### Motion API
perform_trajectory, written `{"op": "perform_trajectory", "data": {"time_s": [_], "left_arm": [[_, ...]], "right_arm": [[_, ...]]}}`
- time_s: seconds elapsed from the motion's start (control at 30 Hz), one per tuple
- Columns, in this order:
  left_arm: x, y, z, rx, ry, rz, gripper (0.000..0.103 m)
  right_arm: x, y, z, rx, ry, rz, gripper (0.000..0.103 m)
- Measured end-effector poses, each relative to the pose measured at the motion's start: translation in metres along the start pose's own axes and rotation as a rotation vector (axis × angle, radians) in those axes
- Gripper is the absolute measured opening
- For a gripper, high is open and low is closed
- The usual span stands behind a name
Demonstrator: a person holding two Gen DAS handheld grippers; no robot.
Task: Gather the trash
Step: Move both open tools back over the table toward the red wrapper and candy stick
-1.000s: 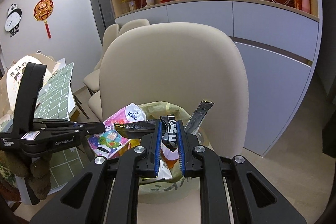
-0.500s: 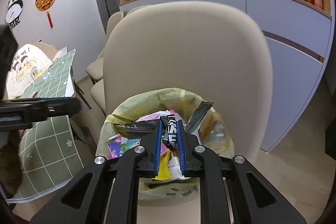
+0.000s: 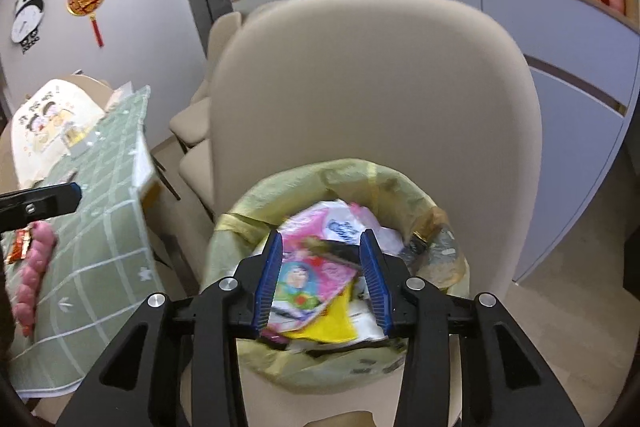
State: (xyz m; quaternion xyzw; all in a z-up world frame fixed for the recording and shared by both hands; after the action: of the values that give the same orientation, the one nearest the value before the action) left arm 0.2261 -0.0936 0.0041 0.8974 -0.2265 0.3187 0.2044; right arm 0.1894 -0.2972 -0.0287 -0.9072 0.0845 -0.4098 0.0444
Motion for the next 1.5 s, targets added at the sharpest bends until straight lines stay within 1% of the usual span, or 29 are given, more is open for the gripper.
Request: {"op": "perform_trajectory", "data": {"time_s": [0.07, 0.13, 0.17, 0.3, 0.33, 0.4, 0.47, 0.53, 0.6, 0.67, 0.7, 0.73, 0.77, 0.83, 0.9, 0.97, 1.03, 1.07, 1.13, 1.2, 1.27, 1.3, 1.33, 1.4, 1.47, 1.5], "left_arm": [[-0.005, -0.014, -0.014, 0.016, 0.018, -0.005, 0.043], [-0.013, -0.031, -0.032, 0.038, 0.042, -0.003, 0.048], [-0.017, -0.039, -0.039, 0.049, 0.051, 0.000, 0.049], [-0.044, -0.082, -0.076, 0.128, 0.081, -0.002, 0.049], [-0.052, -0.095, -0.088, 0.147, 0.088, -0.014, 0.049], [-0.065, -0.118, -0.107, 0.179, 0.095, -0.035, 0.049], [-0.076, -0.143, -0.126, 0.227, 0.103, -0.053, 0.049], [-0.088, -0.171, -0.144, 0.284, 0.112, -0.084, 0.049], [-0.098, -0.198, -0.160, 0.323, 0.122, -0.144, 0.049], [-0.108, -0.221, -0.172, 0.338, 0.131, -0.207, 0.049], [-0.114, -0.234, -0.179, 0.340, 0.135, -0.247, 0.049], [-0.119, -0.242, -0.183, 0.339, 0.137, -0.265, 0.049], [-0.122, -0.246, -0.185, 0.337, 0.137, -0.274, 0.049], [-0.129, -0.254, -0.189, 0.339, 0.134, -0.275, 0.049], [-0.132, -0.257, -0.191, 0.339, 0.134, -0.270, 0.049], [-0.135, -0.266, -0.192, 0.346, 0.140, -0.296, 0.049], [-0.137, -0.276, -0.197, 0.348, 0.159, -0.371, 0.049], [-0.139, -0.278, -0.197, 0.346, 0.160, -0.388, 0.049], [-0.140, -0.281, -0.198, 0.360, 0.164, -0.403, 0.049], [-0.142, -0.286, -0.203, 0.385, 0.182, -0.418, 0.049], [-0.143, -0.290, -0.204, 0.401, 0.192, -0.434, 0.049], [-0.144, -0.293, -0.204, 0.406, 0.193, -0.444, 0.049], [-0.145, -0.294, -0.203, 0.404, 0.189, -0.449, 0.049], [-0.145, -0.294, -0.201, 0.395, 0.182, -0.443, 0.049], [-0.145, -0.290, -0.199, 0.390, 0.178, -0.429, 0.049], [-0.144, -0.288, -0.198, 0.388, 0.176, -0.419, 0.049]], "right_arm": [[0.002, -0.013, -0.013, 0.001, 0.021, -0.020, 0.039], [0.004, -0.032, -0.028, 0.014, 0.045, -0.036, 0.039], [0.003, -0.039, -0.033, 0.023, 0.051, -0.039, 0.039], [-0.004, -0.085, -0.050, 0.099, 0.054, -0.076, 0.040], [-0.008, -0.099, -0.053, 0.112, 0.052, -0.096, 0.041], [-0.013, -0.124, -0.057, 0.128, 0.054, -0.128, 0.047], [-0.016, -0.145, -0.060, 0.156, 0.053, -0.155, 0.049], [-0.018, -0.168, -0.062, 0.184, 0.056, -0.186, 0.049], [-0.018, -0.192, -0.064, 0.200, 0.062, -0.227, 0.050], [-0.017, -0.216, -0.065, 0.209, 0.094, -0.255, 0.054], [-0.017, -0.224, -0.065, 0.217, 0.098, -0.263, 0.054], [-0.018, -0.236, -0.064, 0.223, 0.085, -0.278, 0.054], [-0.020, -0.250, -0.060, 0.230, 0.051, -0.305, 0.054], [-0.023, -0.269, -0.057, 0.244, 0.014, -0.341, 0.054], [-0.030, -0.293, -0.052, 0.278, -0.027, -0.388, 0.054], [-0.037, -0.315, -0.047, 0.312, -0.069, -0.426, 0.054], [-0.044, -0.336, -0.042, 0.349, -0.093, -0.453, 0.054], [-0.048, -0.350, -0.039, 0.367, -0.105, -0.468, 0.054], [-0.051, -0.370, -0.032, 0.377, -0.112, -0.489, 0.054], [-0.045, -0.387, -0.023, 0.379, -0.117, -0.499, 0.054], [-0.032, -0.397, -0.008, 0.337, -0.118, -0.478, 0.054], [-0.020, -0.402, 0.008, 0.290, -0.124, -0.443, 0.054], [-0.013, -0.403, 0.016, 0.269, -0.128, -0.419, 0.054], [0.002, -0.406, 0.040, 0.248, -0.134, -0.333, 0.054], [0.011, -0.406, 0.061, 0.239, -0.147, -0.256, 0.054], [0.014, -0.407, 0.077, 0.230, -0.172, -0.212, 0.054]]}}
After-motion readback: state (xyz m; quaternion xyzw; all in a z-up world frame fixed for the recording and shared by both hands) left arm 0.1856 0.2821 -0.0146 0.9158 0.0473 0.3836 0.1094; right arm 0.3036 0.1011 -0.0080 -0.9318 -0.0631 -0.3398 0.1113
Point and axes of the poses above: each gripper's, at about its wrist camera, not at the fingertips, and z roughly the way its jaws point, y to its right, x to its top, the point moved 4 cm from there along z, roughly the way its jaws point, and after that the axes turned 2 degrees about z, right-handed, at the moved point
